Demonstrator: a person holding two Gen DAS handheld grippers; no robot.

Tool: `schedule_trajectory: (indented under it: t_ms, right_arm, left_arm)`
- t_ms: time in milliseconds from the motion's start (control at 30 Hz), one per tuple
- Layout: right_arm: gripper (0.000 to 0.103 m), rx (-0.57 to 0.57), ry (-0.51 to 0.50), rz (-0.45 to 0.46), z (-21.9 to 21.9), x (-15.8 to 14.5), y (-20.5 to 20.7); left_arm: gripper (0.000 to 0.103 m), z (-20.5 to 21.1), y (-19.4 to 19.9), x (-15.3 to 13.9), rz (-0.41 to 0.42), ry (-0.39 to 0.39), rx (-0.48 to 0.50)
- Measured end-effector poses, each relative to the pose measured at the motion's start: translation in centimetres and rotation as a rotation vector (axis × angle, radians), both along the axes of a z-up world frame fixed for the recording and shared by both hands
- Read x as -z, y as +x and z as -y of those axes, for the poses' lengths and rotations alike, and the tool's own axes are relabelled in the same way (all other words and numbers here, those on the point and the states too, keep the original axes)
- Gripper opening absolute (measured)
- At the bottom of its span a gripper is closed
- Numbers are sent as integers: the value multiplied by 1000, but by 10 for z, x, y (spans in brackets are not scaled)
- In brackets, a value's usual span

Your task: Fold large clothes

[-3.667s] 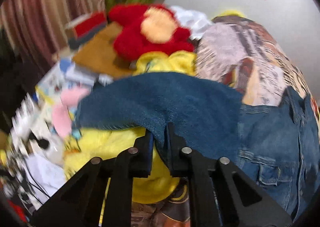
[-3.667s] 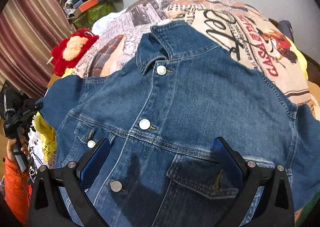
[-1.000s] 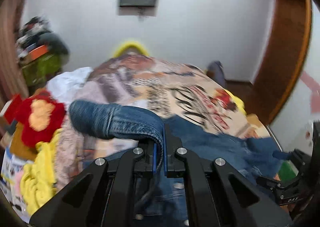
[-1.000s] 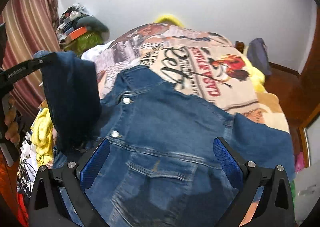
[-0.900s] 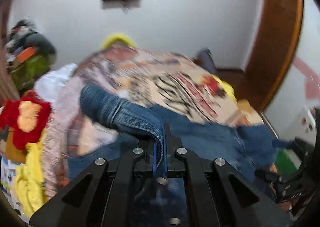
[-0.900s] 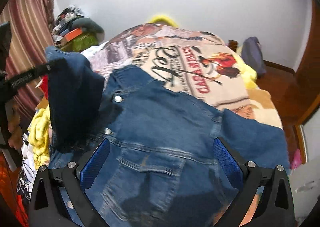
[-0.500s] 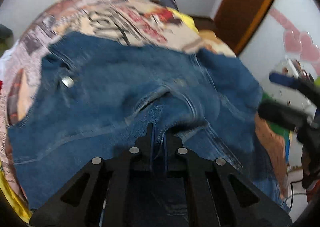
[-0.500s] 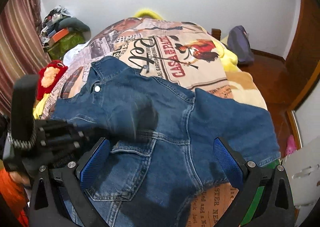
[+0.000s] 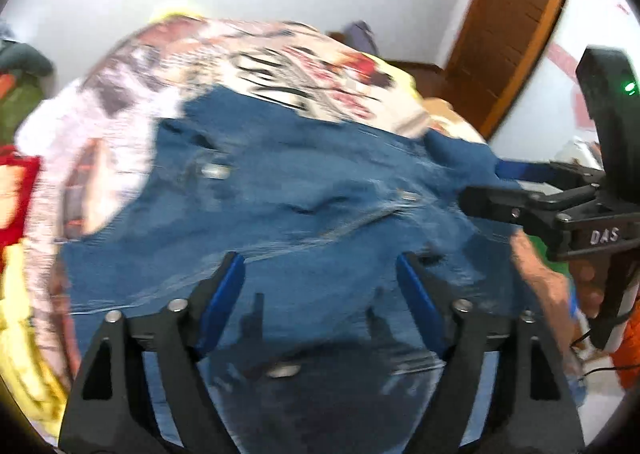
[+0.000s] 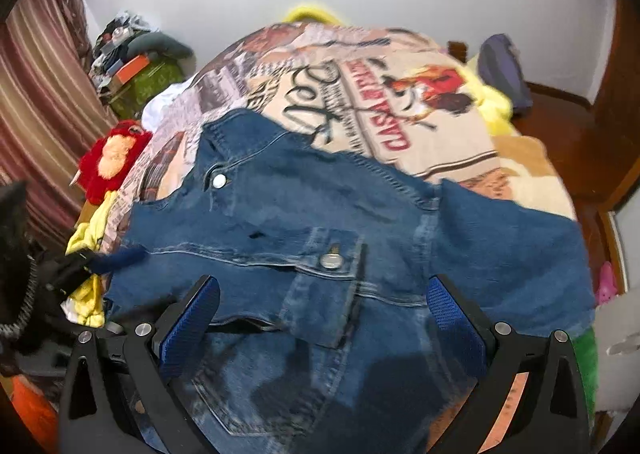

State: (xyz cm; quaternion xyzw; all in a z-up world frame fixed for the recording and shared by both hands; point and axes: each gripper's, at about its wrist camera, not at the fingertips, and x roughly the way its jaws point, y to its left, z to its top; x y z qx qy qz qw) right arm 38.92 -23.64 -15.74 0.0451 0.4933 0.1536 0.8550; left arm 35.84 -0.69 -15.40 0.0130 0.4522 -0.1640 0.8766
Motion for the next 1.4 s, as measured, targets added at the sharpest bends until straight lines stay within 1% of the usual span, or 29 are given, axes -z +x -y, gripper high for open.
schedule_trajectory:
  t_ms: [33,100,167,233,267,300,367,433,467,500,533,567,600,667,700,833,900,967,1033,1133,1233,1333,1400]
  right_arm:
    - [103,-5,1,-14,-4,4,2]
    - [103,-16,5,-67,-13,20,13]
    - [102,-12,0,-122,-18,37,22]
    - [100,-8,10,-171,-21,52,29]
    - [95,-2,14,-199,-21,61,32]
    - [88,4,18,-231,-21,69,36]
    - [82,8,26,-277,-23,81,40]
    - [74,25,16,-273,-24,86,40]
    - [61,26,14,-264,-24,86,41]
    - [51,19,12,-248,-25,85,41]
    - [45,17,2,-238,-26,83,41]
    - [37,10,-11,-222,-27,80,41]
    - [33,2,-19,-205,-28,76,42]
    - [30,-20,-53,-148,-33,65,40]
    - [30,-38,-79,-99,-38,54,39]
    - [29,-102,-161,51,-52,16,32]
    - [29,-119,-187,114,-53,-1,28]
    - [29,-113,-192,146,-50,-12,25]
    - [29,-105,-199,157,-42,-17,24]
    - [30,-87,-228,147,-33,-11,23]
    - [30,-72,-237,49,-20,15,27]
    - [30,-57,-261,-8,-12,41,25]
    - [30,-50,-263,-44,-9,57,22]
  left_arm:
    - [87,-14,-2,0,20,25,-29]
    - [87,-38,-5,4,37,68,-84]
    - [87,-66,-3,14,16,104,-150]
    - [87,-94,-5,26,-13,129,-211]
    - [87,-107,-6,33,-28,137,-234]
    - [87,-121,-8,42,-49,143,-260]
    - [87,-141,-11,57,-87,146,-308]
    - [87,-160,-18,73,-124,151,-358]
    - [87,-169,-21,82,-145,153,-384]
    - [87,-174,-23,89,-160,151,-400]
    - [87,-181,-24,95,-175,146,-416]
    - [87,-185,-26,99,-185,138,-428]
    - [87,-189,-28,101,-190,129,-438]
    - [87,-194,-29,100,-187,120,-440]
    - [87,-194,-29,98,-181,121,-437]
    - [87,-186,-24,86,-149,129,-417]
    - [87,-181,-21,83,-141,126,-400]
    - [87,-173,-18,82,-135,130,-385]
    - [87,-168,-16,84,-138,118,-369]
    - [87,-158,-13,93,-160,97,-344]
    - [87,-150,-10,105,-186,111,-328]
    - [87,-146,-10,115,-200,130,-322]
    - [88,-145,-12,118,-190,136,-321]
